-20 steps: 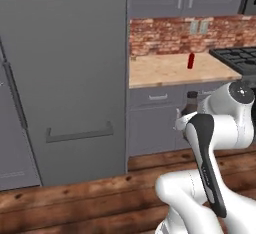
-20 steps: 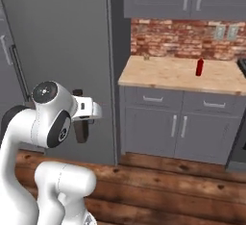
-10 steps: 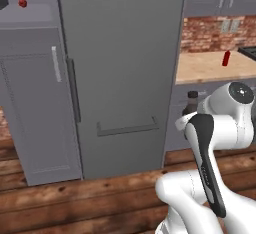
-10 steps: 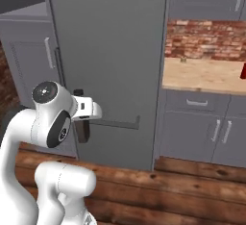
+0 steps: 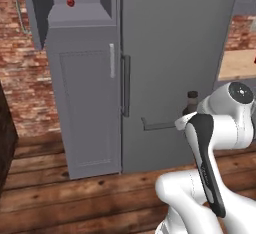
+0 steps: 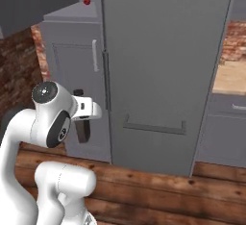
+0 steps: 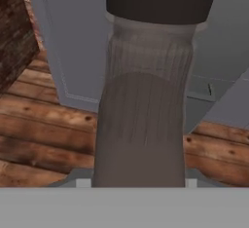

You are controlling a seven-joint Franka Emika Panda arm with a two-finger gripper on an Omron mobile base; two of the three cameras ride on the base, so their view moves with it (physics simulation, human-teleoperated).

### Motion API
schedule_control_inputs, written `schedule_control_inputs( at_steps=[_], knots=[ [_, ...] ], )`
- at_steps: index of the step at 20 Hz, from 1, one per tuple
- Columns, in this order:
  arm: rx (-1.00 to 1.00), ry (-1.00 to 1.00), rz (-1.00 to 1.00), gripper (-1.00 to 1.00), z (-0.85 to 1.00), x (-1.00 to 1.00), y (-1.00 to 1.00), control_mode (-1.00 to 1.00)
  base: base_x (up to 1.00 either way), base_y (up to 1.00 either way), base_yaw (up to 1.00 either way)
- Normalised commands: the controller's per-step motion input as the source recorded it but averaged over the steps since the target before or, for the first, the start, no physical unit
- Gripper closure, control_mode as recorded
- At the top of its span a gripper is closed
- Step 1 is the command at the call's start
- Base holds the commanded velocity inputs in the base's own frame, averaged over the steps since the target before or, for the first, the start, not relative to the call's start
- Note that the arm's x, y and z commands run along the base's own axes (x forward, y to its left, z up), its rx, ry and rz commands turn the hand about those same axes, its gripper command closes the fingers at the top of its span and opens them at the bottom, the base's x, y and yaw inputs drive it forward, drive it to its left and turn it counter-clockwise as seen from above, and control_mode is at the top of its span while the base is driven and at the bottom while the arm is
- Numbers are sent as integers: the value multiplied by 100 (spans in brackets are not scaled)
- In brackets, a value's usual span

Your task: Pick the ketchup and syrup bottle from the counter and place them in the cabinet.

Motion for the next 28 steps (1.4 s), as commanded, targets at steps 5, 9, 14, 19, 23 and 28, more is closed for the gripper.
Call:
schedule_control_inputs(
  at_steps=[5, 9, 14, 19, 23, 28],
  knots=[
    [0, 0, 0, 100, 0, 0, 0, 100, 2, 73, 0],
    [0, 0, 0, 100, 0, 0, 0, 100, 14, 52, 0],
    [0, 0, 0, 100, 0, 0, 0, 100, 33, 23, 0],
    [0, 0, 0, 100, 0, 0, 0, 100, 50, 3, 0],
    [0, 0, 0, 100, 0, 0, 0, 100, 69, 3, 0],
    [0, 0, 0, 100, 0, 0, 0, 100, 48, 27, 0]
  ],
)
